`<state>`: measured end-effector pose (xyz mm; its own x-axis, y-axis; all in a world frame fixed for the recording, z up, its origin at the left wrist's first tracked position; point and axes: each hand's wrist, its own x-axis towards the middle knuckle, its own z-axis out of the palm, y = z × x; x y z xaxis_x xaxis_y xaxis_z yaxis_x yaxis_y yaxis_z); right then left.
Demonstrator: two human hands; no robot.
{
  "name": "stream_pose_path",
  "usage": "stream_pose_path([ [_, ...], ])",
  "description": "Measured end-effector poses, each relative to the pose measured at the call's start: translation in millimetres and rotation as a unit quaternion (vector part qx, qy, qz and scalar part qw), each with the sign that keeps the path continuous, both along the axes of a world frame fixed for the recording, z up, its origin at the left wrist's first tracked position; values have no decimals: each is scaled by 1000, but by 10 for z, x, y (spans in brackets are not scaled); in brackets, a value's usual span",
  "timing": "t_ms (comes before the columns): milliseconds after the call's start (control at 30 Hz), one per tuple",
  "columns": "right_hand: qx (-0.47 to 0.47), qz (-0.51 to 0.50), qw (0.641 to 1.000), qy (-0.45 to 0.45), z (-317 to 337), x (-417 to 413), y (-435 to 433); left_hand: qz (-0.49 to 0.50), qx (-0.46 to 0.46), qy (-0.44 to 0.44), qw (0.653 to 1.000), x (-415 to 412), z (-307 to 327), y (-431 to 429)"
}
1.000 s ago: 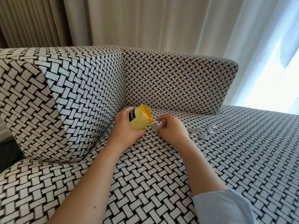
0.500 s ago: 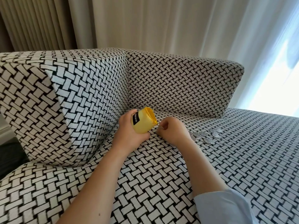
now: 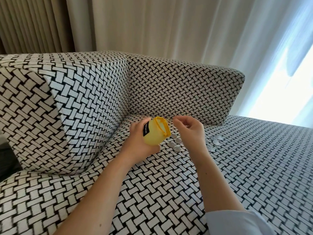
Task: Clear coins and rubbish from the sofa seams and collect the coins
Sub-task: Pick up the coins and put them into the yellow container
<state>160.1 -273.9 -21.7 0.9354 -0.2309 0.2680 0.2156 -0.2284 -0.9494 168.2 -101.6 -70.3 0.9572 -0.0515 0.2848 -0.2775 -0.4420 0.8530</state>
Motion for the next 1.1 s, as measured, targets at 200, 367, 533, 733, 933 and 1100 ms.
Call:
stream_pose_path([
  [200, -277, 2, 955, 105, -221, -107, -138, 6, 13, -15, 1000, -3, -17, -15],
  [367, -395, 13, 908, 137, -158, -121, -155, 4, 6, -12, 1000, 4, -30, -2],
  [533, -367, 36, 917, 151, -137, -88, -224, -2, 12, -10, 1000, -8, -33, -2],
  [733, -280, 60, 951, 116, -228, -52, -185, 3, 0, -12, 1000, -6, -29, -17],
  [933, -353, 70, 925, 119, -225, 13, -104, -1, 7, -15, 1000, -11, -27, -9],
  [1100, -288, 58, 948, 125, -215, 24, -130, -5, 7, -16, 1000, -11, -32, -5],
])
